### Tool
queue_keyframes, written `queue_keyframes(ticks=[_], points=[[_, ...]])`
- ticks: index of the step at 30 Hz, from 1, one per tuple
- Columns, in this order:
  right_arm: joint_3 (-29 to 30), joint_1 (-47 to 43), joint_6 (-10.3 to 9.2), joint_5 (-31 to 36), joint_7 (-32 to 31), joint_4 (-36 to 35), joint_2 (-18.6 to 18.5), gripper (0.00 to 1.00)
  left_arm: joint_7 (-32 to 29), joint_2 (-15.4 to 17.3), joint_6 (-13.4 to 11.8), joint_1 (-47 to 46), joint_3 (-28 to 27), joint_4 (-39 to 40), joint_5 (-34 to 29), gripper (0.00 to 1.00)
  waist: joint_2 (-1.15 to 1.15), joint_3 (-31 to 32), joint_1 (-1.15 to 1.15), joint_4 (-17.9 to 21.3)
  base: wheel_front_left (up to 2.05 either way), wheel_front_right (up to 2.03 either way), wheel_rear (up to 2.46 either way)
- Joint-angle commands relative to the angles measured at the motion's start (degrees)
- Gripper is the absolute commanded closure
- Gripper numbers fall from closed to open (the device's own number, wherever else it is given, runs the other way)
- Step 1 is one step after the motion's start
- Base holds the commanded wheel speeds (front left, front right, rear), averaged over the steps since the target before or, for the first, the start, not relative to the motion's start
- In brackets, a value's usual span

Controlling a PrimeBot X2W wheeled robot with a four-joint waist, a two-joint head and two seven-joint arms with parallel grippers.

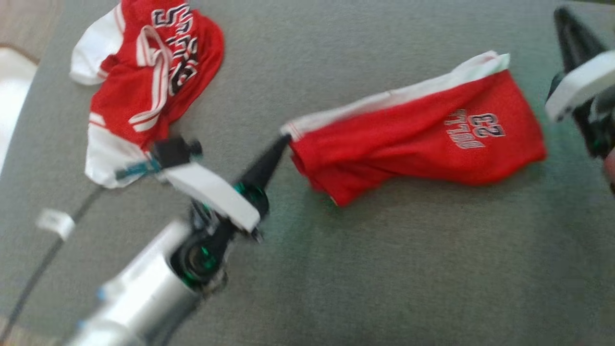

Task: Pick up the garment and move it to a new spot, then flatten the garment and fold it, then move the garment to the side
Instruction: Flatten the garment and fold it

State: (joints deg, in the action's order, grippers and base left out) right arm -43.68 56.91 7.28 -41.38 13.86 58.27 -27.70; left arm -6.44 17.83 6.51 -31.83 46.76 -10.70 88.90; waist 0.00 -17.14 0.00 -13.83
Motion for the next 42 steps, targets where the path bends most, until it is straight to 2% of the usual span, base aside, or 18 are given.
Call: queue_keyframes(ticks=[1,6,10,11,12,13,14,16,19,31,42], points=[[0.9,2.2,0.21,-0.5,0.9,-1.4,-0.3,1.00,0.4,2.5,0.4,-5.2,-2.9,1.5,-1.9,1.00,0.00,1.9,0.00,2.3,0.00,0.00,0.00],[3.7,3.5,0.21,0.4,1.1,-5.9,-0.8,1.00,-2.9,6.0,-0.2,-11.3,-3.5,1.5,-4.4,1.00,0.00,4.1,0.00,5.6,0.00,0.00,0.00],[0.7,0.9,0.21,-1.6,0.4,-9.0,-0.8,1.00,-5.8,9.9,-1.4,-12.8,-3.8,2.7,-4.8,1.00,0.00,4.0,0.00,6.6,0.00,0.00,0.00],[-0.4,0.2,0.21,-2.4,-0.7,-9.7,-1.0,0.84,-6.1,10.9,-1.5,-12.9,-4.0,2.8,-5.1,1.00,0.00,3.7,0.00,6.5,0.00,0.00,0.00],[-0.4,0.2,0.21,-2.4,-0.7,-9.7,-1.0,0.84,-6.1,10.9,-1.5,-12.9,-4.0,2.8,-5.1,1.00,0.00,3.7,0.00,6.5,0.00,0.00,0.00],[-1.7,-0.4,0.21,-3.0,-1.8,-10.4,-1.3,0.56,-6.4,11.8,-1.6,-13.0,-4.0,2.8,-5.5,1.00,0.00,3.3,0.00,6.3,0.00,0.00,0.00],[-2.8,-0.9,0.21,-3.6,-2.7,-11.0,-1.8,0.00,-6.4,12.6,-1.6,-13.2,-4.1,2.7,-6.1,1.00,0.00,2.9,0.00,6.0,0.00,0.00,0.00],[-4.8,-2.1,0.21,-4.3,-4.1,-11.8,-2.7,0.00,-6.0,13.9,-1.5,-14.1,-3.9,1.8,-8.2,1.00,0.00,2.0,0.00,4.9,0.00,0.00,0.00],[-7.5,-3.5,0.21,-4.8,-5.2,-12.2,-3.4,0.00,-5.2,13.9,-1.1,-15.5,-3.8,-0.4,-10.1,1.00,0.00,0.5,0.00,3.0,0.00,0.00,0.00],[-14.1,-2.8,0.21,-6.8,-7.6,-9.1,-3.1,0.00,-3.7,8.3,0.8,-19.6,-1.5,-6.7,-10.9,1.00,0.00,-3.4,0.00,-4.0,0.00,0.00,0.00],[-17.9,2.1,0.21,-10.4,-7.5,-6.2,-3.7,0.00,-2.8,6.7,1.0,-22.2,1.5,-5.8,-9.2,1.00,0.00,-6.2,0.00,-6.8,0.00,0.00,0.00]])
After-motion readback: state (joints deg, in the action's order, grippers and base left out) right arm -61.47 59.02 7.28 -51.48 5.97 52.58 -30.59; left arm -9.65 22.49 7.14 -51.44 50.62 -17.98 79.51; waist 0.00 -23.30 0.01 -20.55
